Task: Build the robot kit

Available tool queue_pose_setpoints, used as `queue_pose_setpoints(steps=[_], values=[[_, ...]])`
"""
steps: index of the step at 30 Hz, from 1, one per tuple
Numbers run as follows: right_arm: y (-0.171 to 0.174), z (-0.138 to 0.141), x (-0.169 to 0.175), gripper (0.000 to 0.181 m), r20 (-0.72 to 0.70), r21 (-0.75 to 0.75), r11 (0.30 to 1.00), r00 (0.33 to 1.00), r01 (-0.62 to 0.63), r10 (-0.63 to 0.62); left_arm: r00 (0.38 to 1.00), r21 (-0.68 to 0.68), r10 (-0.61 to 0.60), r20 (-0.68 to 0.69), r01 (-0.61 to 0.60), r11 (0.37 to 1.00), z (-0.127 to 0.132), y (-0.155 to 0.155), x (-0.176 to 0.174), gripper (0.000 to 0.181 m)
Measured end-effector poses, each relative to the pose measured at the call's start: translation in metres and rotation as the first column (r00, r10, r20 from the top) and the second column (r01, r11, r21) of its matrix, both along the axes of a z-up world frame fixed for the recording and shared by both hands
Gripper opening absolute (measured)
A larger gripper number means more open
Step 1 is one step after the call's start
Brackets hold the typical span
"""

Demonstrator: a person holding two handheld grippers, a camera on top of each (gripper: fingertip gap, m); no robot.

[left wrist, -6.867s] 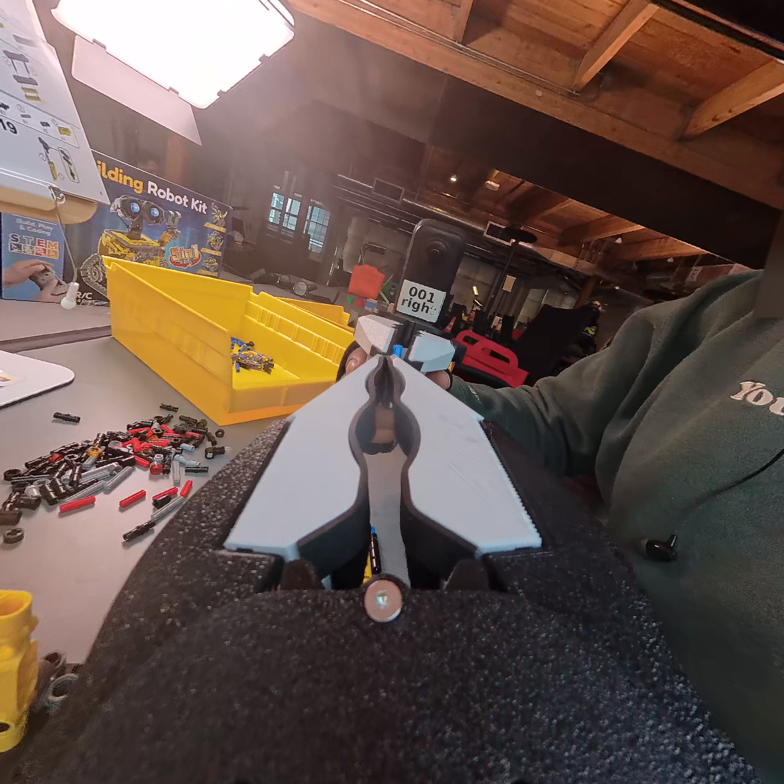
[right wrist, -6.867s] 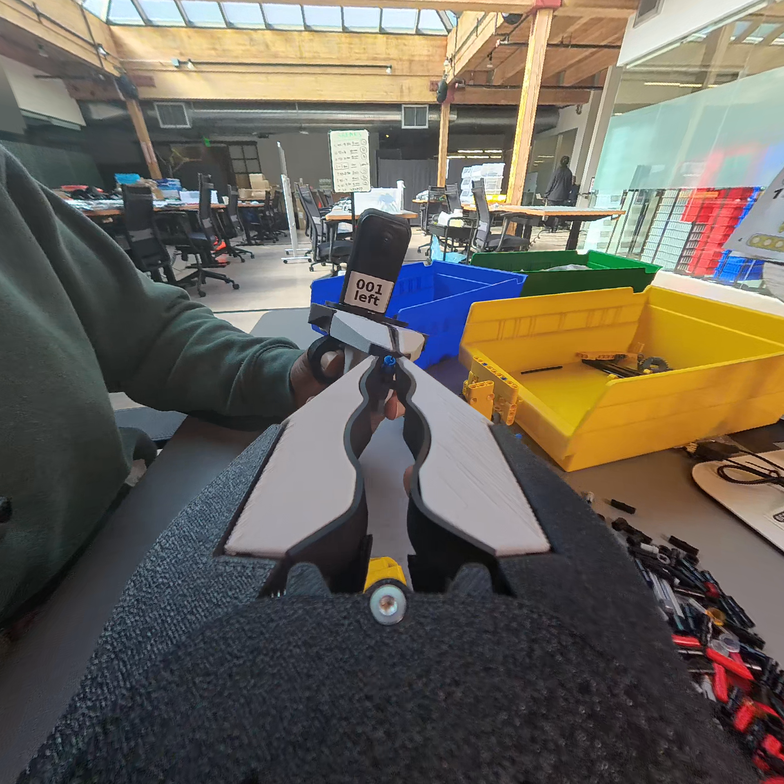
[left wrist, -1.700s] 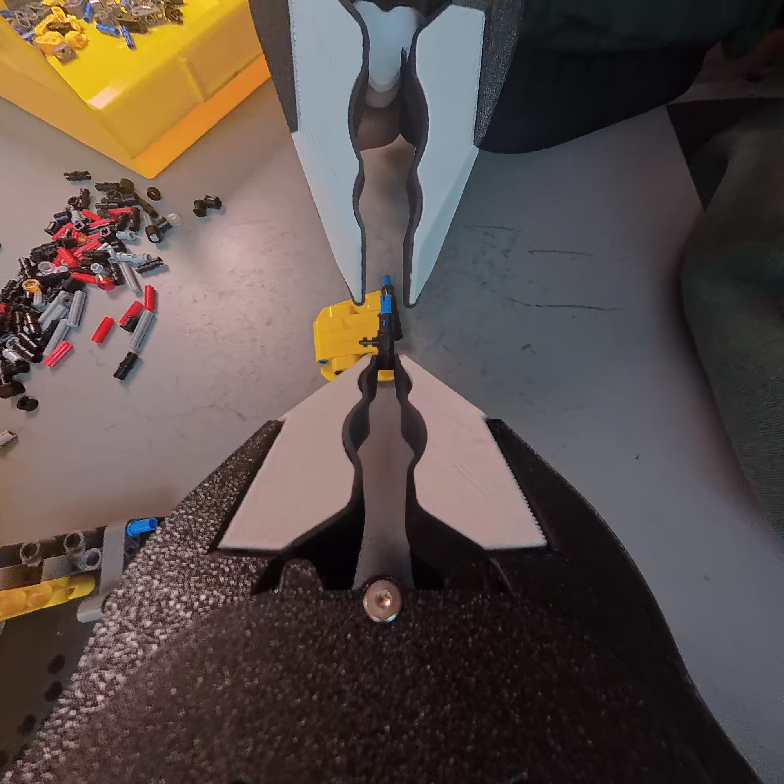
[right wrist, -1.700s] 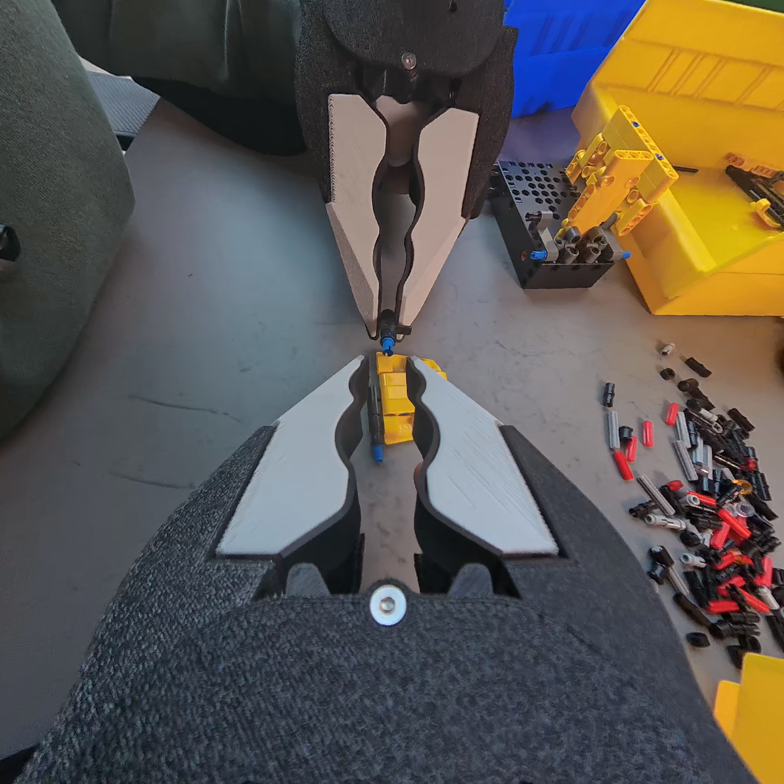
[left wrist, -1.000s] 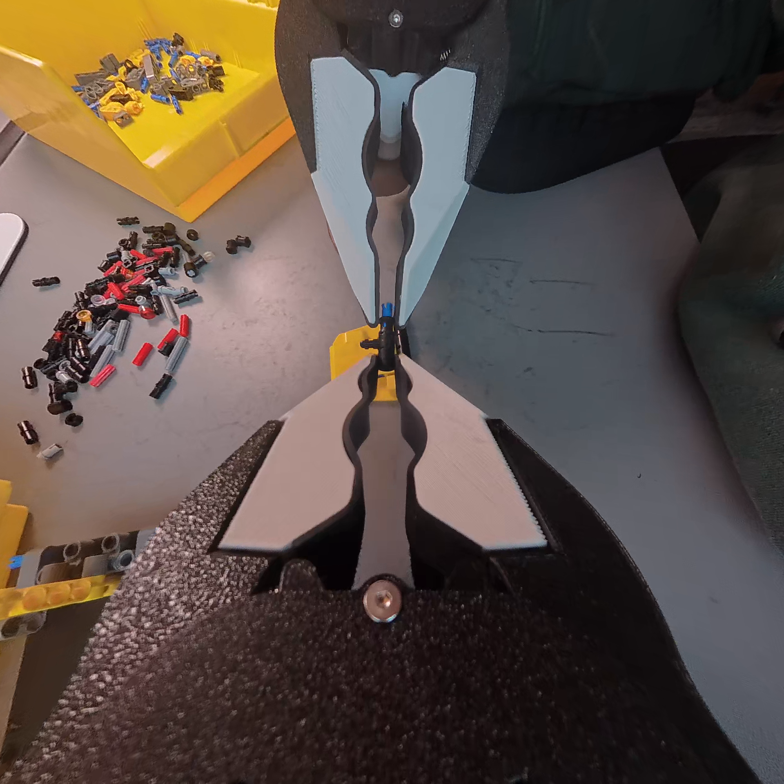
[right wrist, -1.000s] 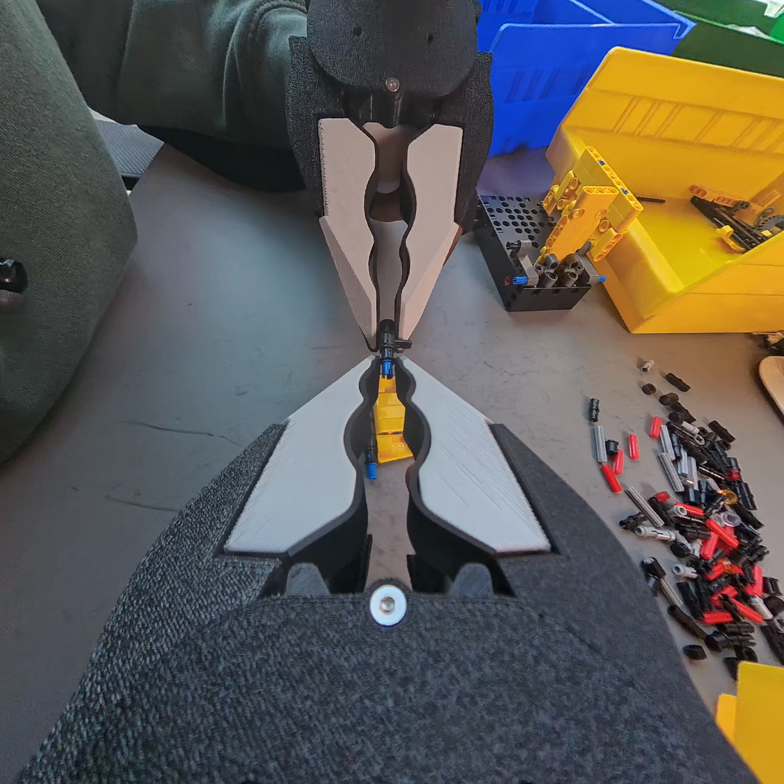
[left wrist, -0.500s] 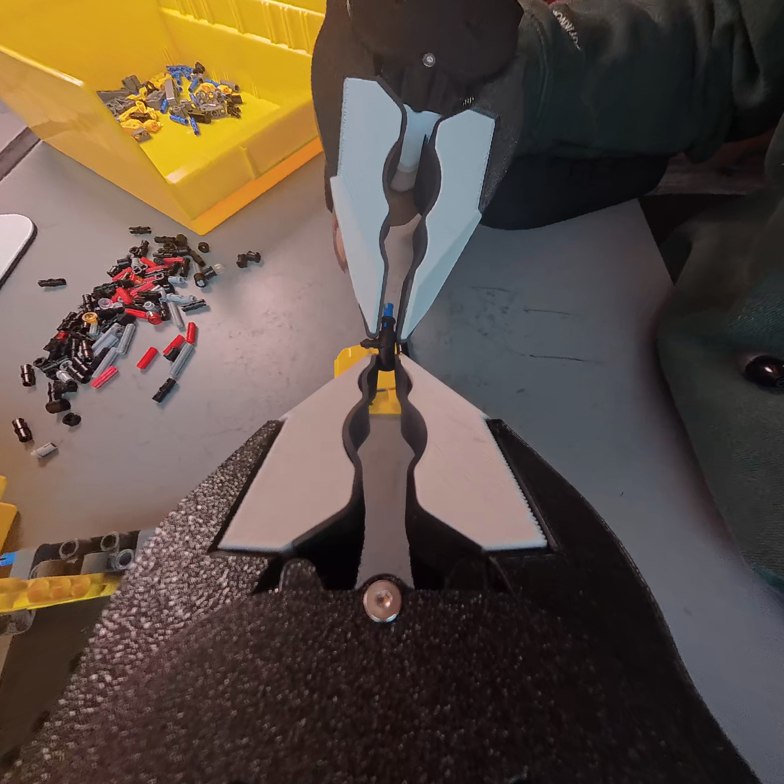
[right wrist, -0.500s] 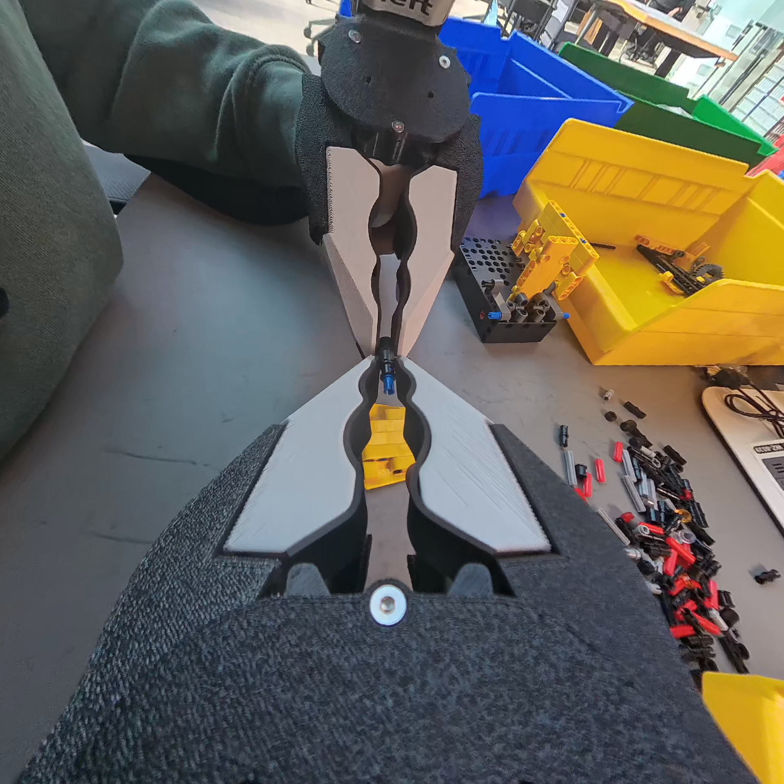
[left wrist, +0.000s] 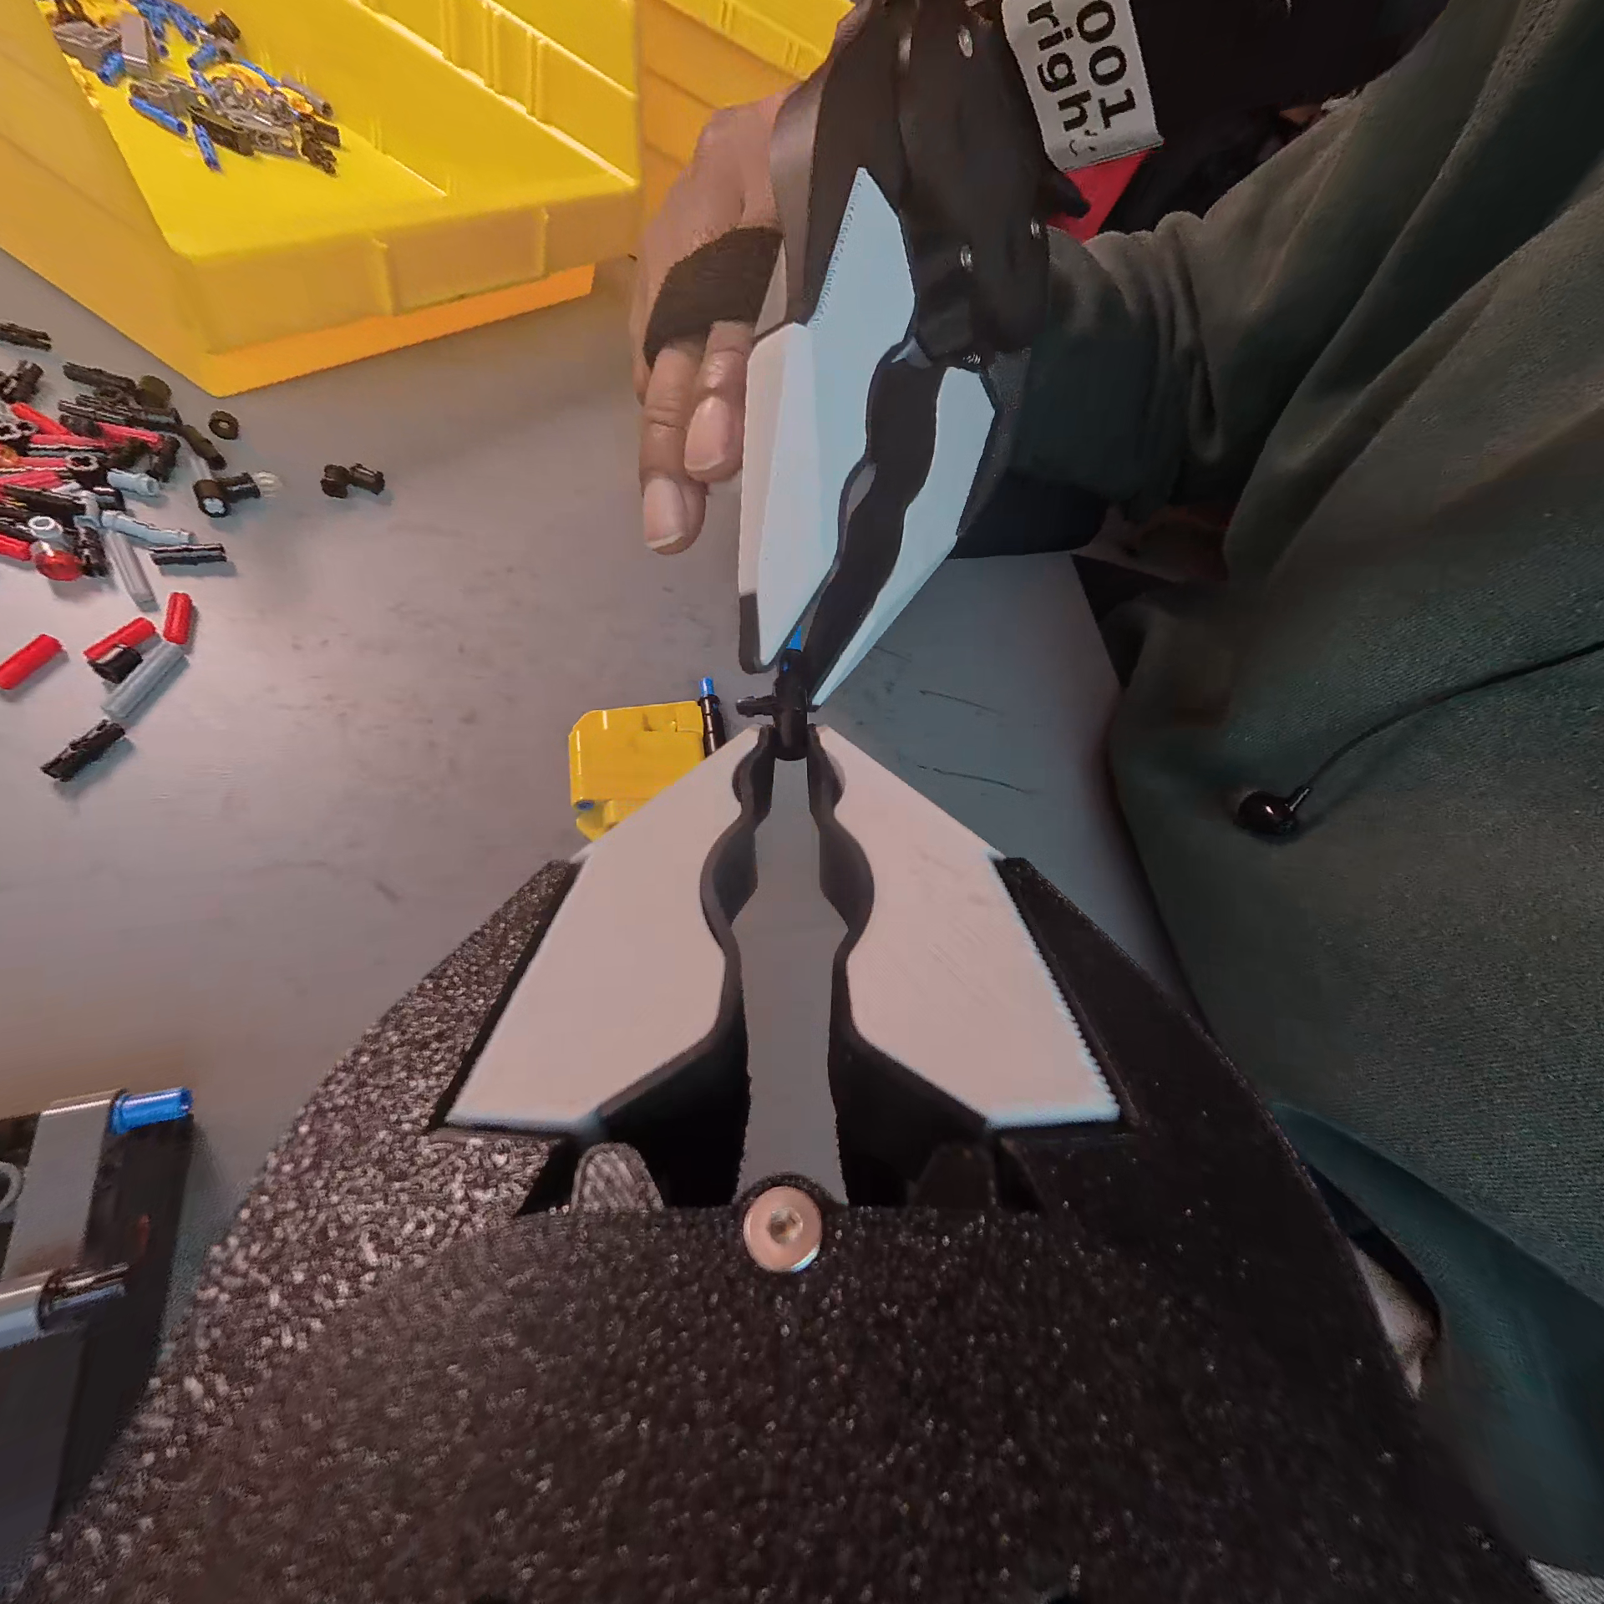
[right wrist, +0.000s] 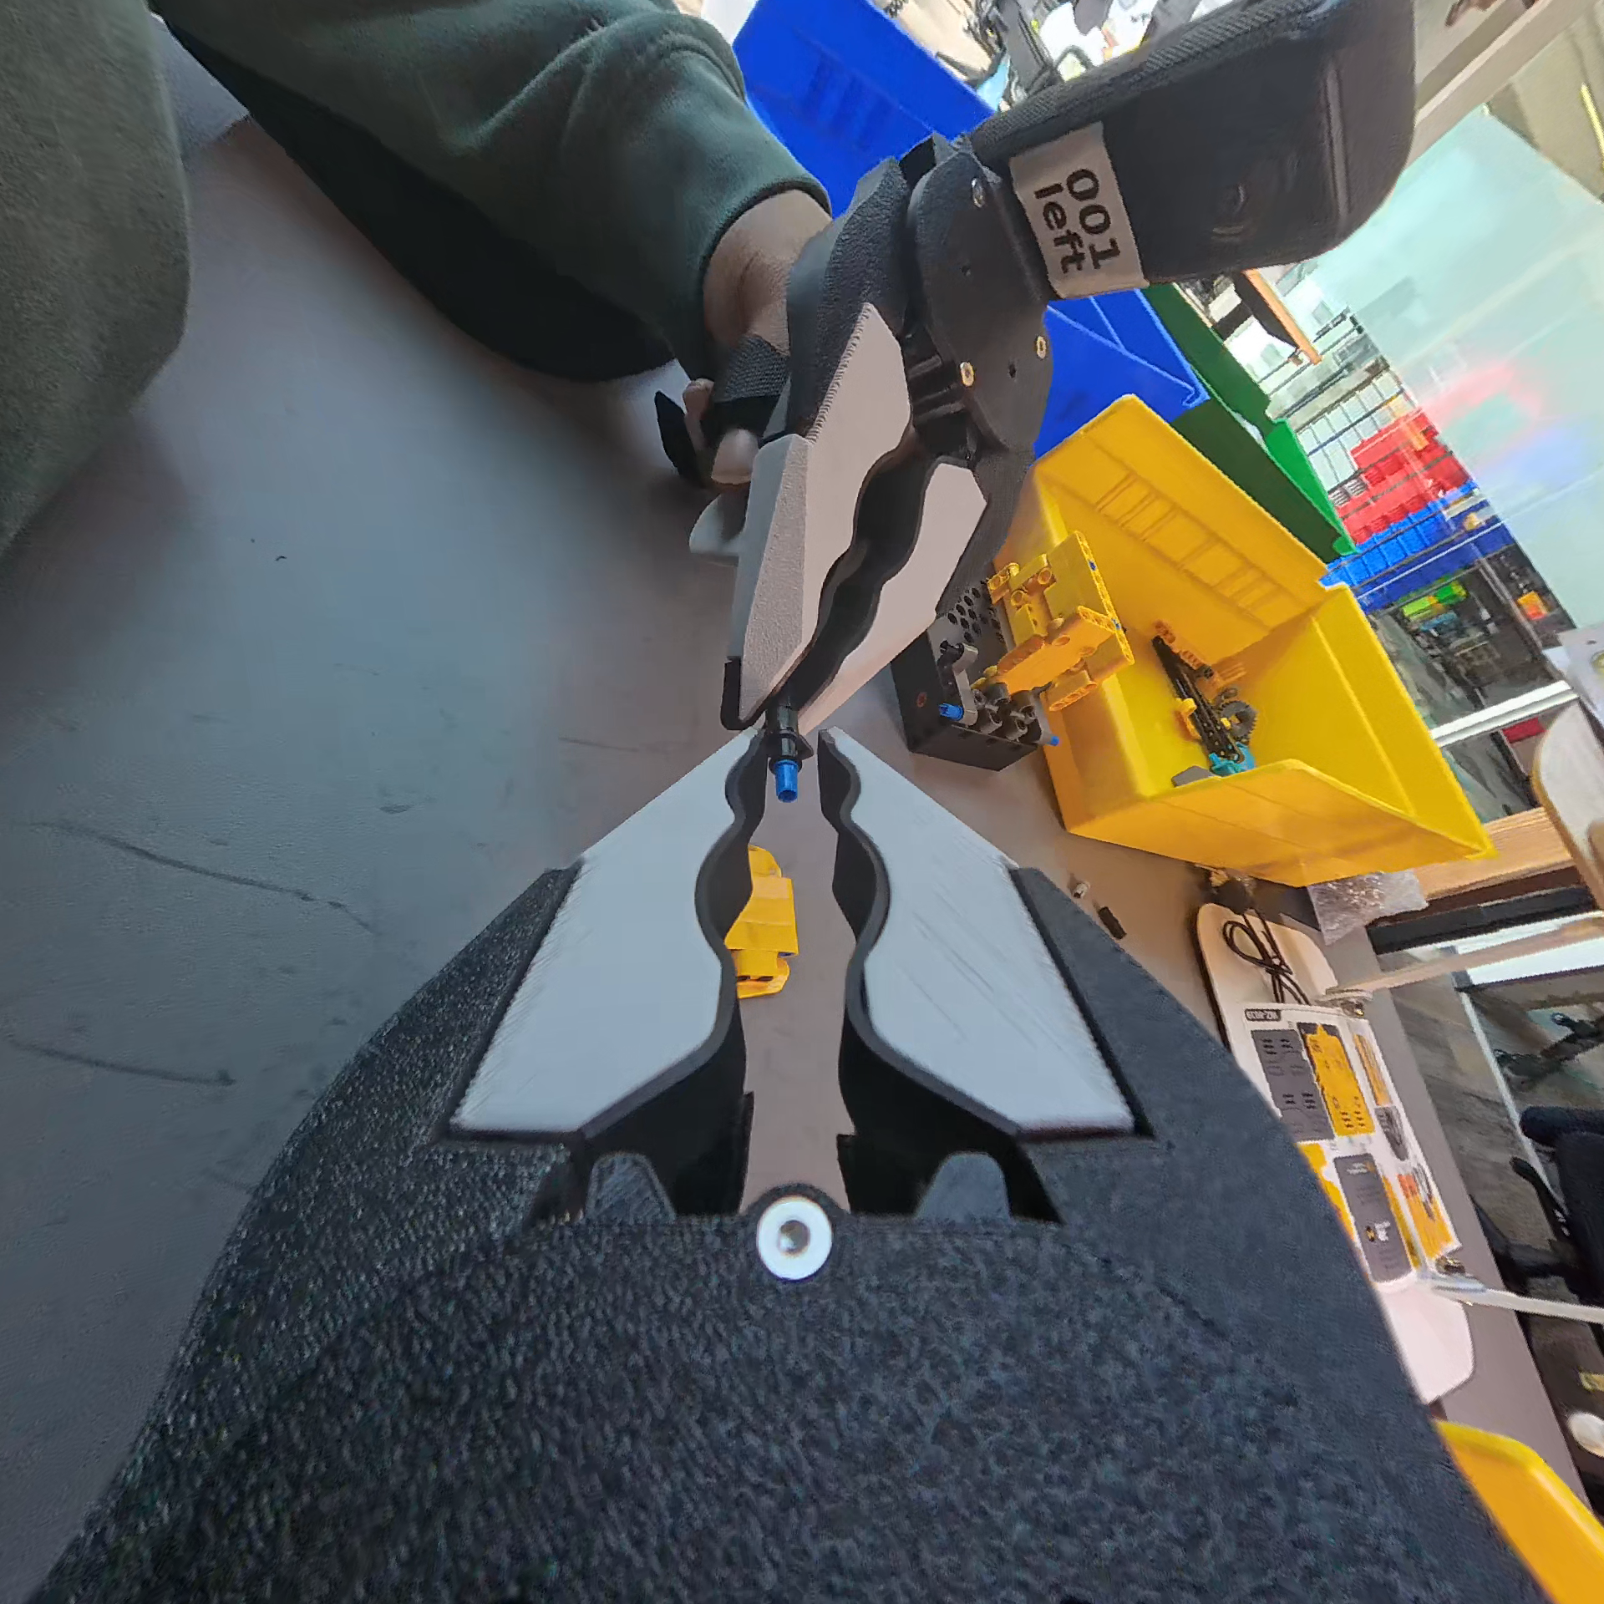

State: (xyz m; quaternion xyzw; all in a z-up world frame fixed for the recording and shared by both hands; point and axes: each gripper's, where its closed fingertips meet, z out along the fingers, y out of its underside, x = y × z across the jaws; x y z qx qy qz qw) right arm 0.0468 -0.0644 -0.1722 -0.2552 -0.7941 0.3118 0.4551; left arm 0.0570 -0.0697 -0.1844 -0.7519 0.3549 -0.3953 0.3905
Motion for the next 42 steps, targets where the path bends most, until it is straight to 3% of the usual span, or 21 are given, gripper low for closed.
queue_pose_setpoints(steps=[17, 42], values=[[-0.019, -0.008, 0.006, 0.007, 0.051, 0.06, 0.996, 0.997, -0.066, 0.063, 0.996, -0.096, -0.091, 0.025, 0.093, 0.991, -0.007, -0.015, 0.007, 0.006], [-0.018, -0.002, 0.003, 0.006, 0.026, 0.014, 0.999, 0.999, -0.042, 0.042, 0.993, -0.107, -0.088, 0.08, 0.096, 0.99, 0.0, -0.014, 0.005, 0.006]])
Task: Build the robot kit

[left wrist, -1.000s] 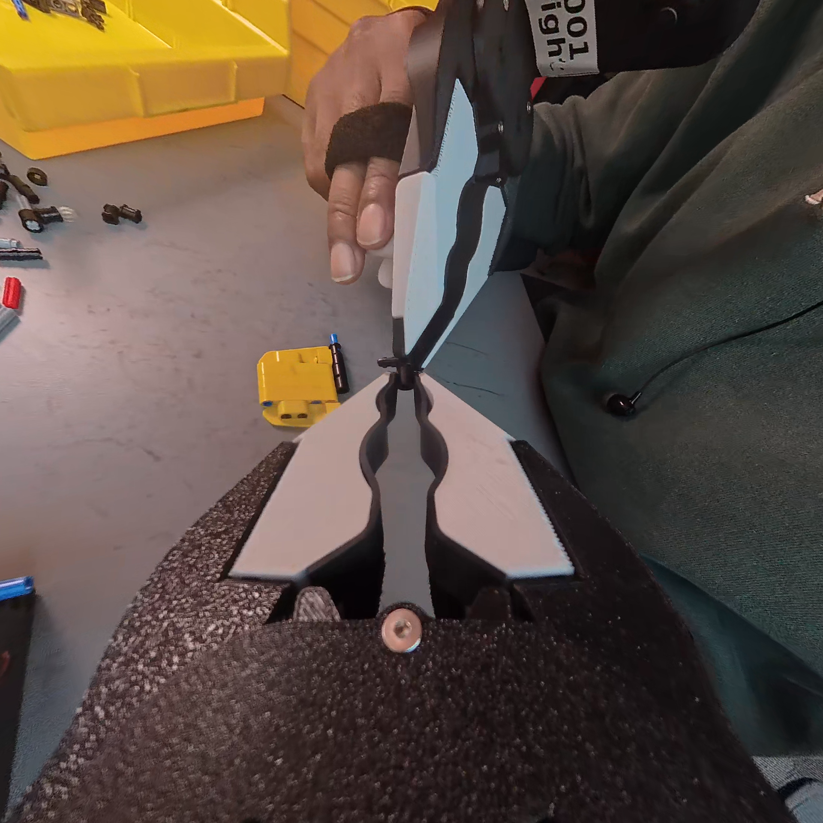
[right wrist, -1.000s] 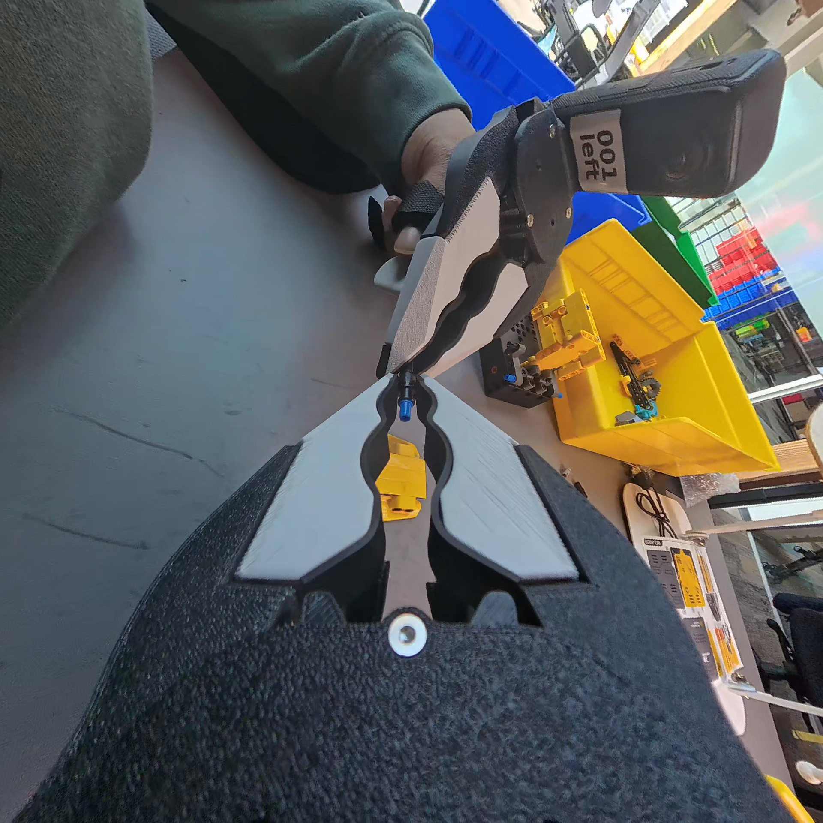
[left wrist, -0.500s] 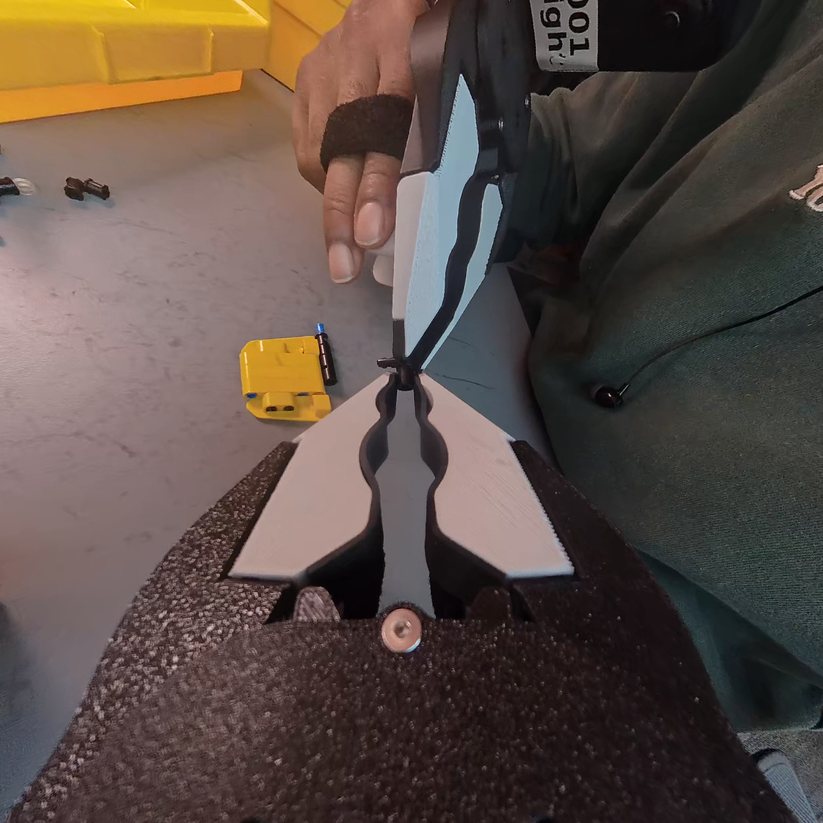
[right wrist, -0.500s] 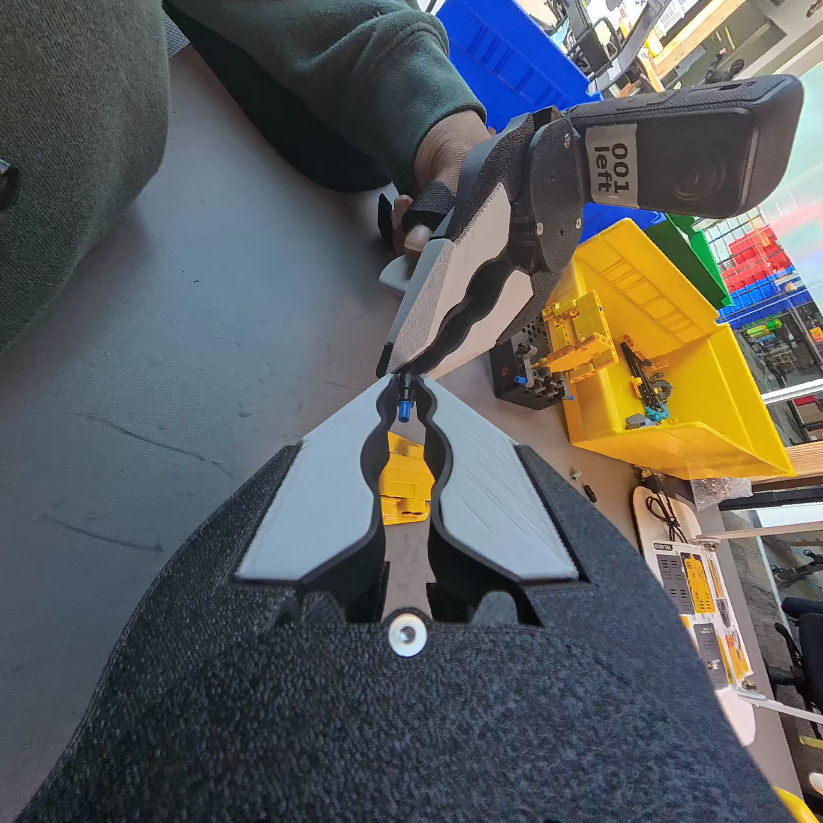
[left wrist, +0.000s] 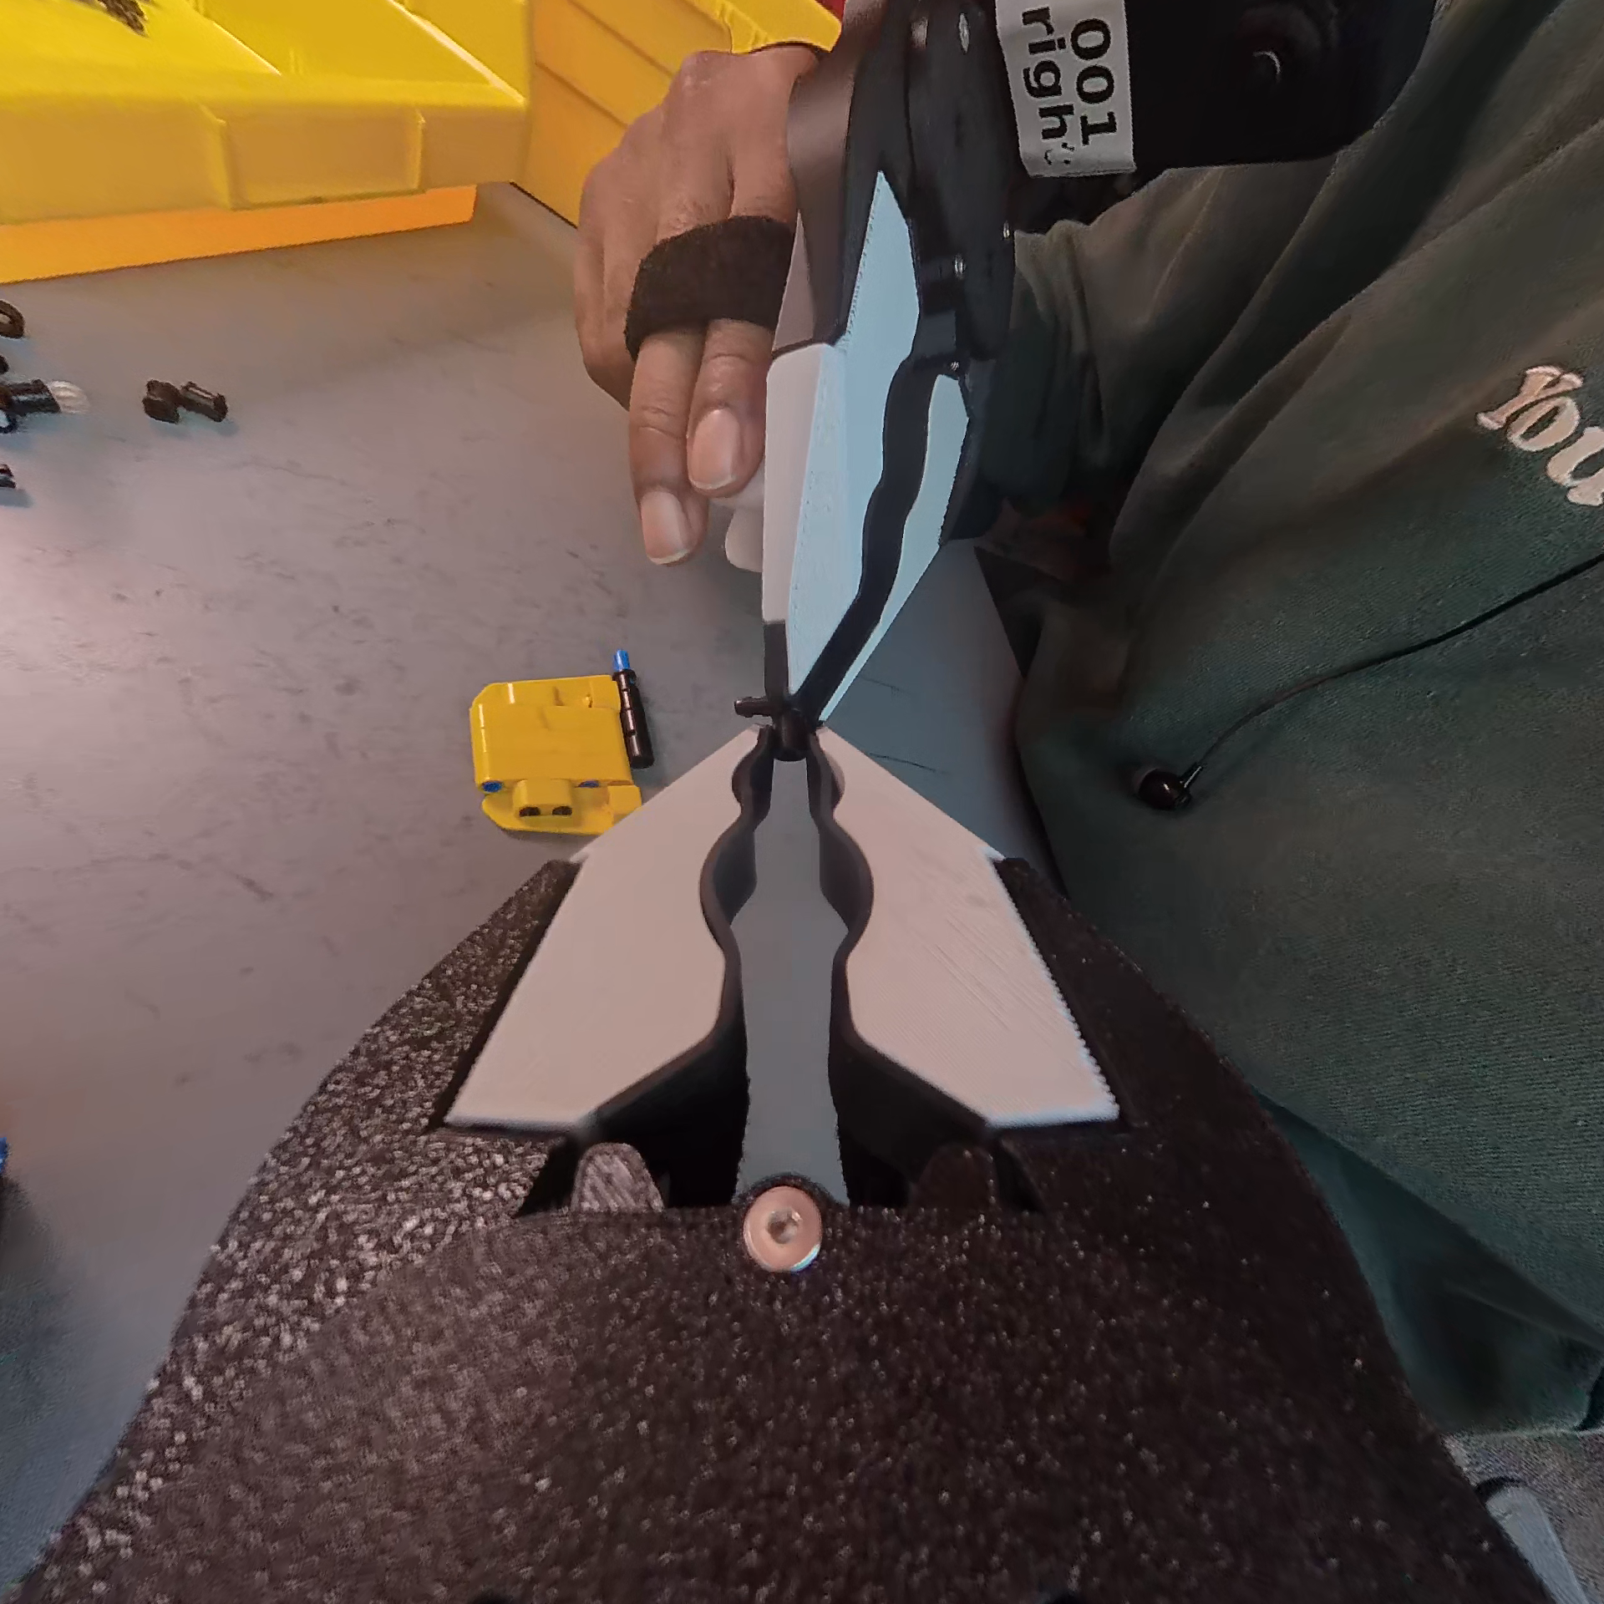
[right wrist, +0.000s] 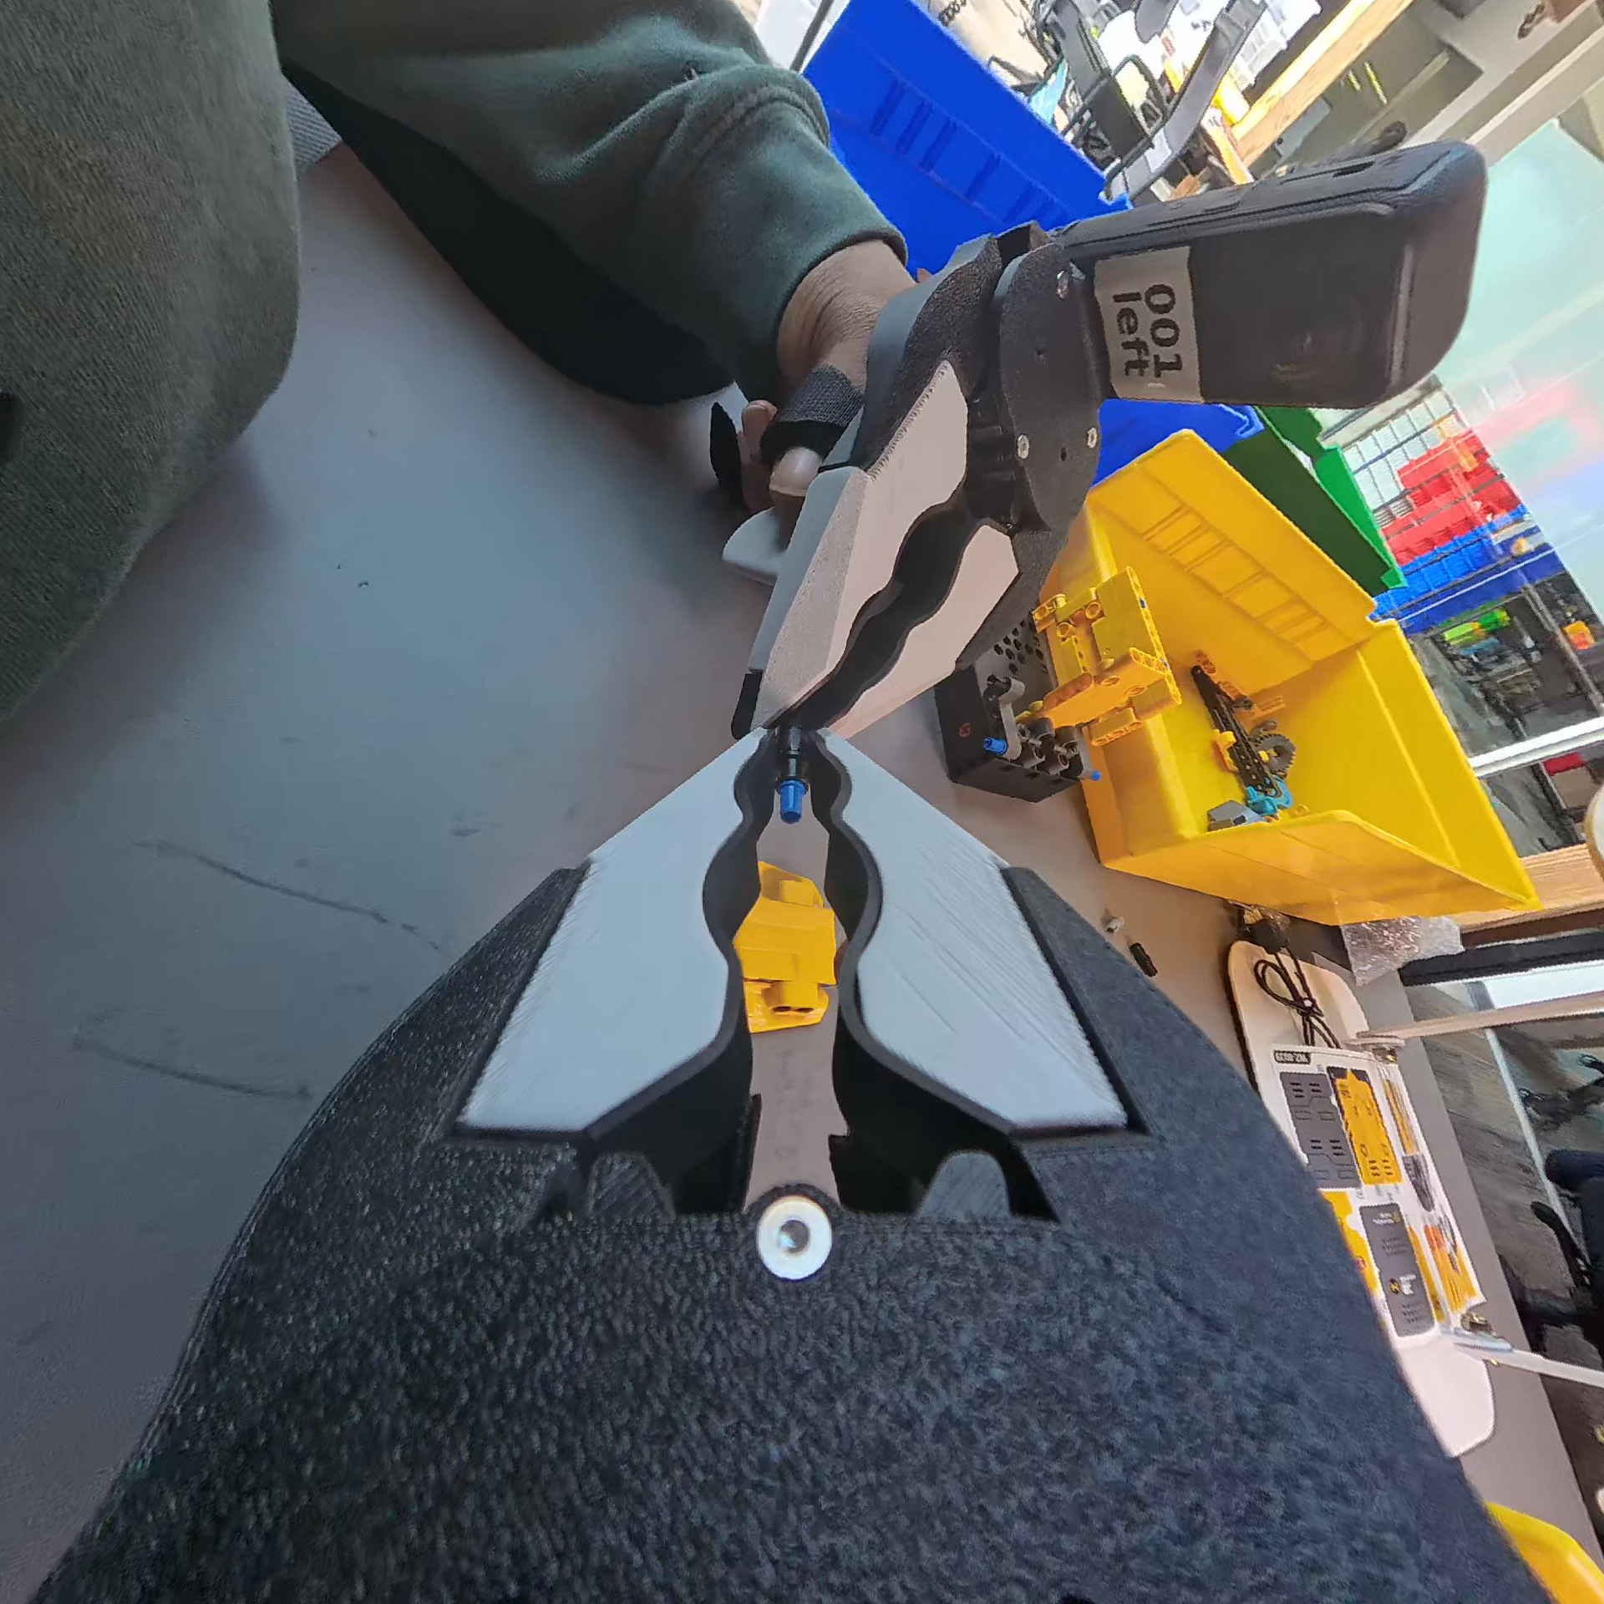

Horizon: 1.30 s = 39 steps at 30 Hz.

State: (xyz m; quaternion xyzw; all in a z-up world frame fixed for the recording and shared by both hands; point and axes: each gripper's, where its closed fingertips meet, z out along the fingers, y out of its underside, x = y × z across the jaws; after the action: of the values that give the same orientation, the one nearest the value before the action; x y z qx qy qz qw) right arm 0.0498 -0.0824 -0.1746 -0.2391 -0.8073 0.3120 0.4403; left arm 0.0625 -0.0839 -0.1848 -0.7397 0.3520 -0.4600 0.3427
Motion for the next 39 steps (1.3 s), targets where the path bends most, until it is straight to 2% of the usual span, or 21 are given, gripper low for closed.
queue_pose_setpoints(steps=[6, 21, 39], values=[[0.005, 0.015, -0.003, 0.006, -0.053, -0.05, 0.998, 0.998, 0.027, -0.03, 0.998, 0.034, 0.033, 0.049, -0.035, 0.999, 0.015, 0.005, -0.003, 0.006], [0.006, 0.023, -0.003, 0.006, -0.071, -0.078, 0.997, 0.997, 0.027, -0.033, 0.998, 0.081, 0.042, 0.051, -0.046, 0.996, 0.023, 0.005, -0.004, 0.006], [0.008, 0.042, -0.002, 0.004, -0.121, -0.093, 0.995, 0.991, 0.038, -0.049, 0.991, 0.104, 0.058, 0.122, -0.07, 0.992, 0.042, 0.007, -0.005, 0.005]])
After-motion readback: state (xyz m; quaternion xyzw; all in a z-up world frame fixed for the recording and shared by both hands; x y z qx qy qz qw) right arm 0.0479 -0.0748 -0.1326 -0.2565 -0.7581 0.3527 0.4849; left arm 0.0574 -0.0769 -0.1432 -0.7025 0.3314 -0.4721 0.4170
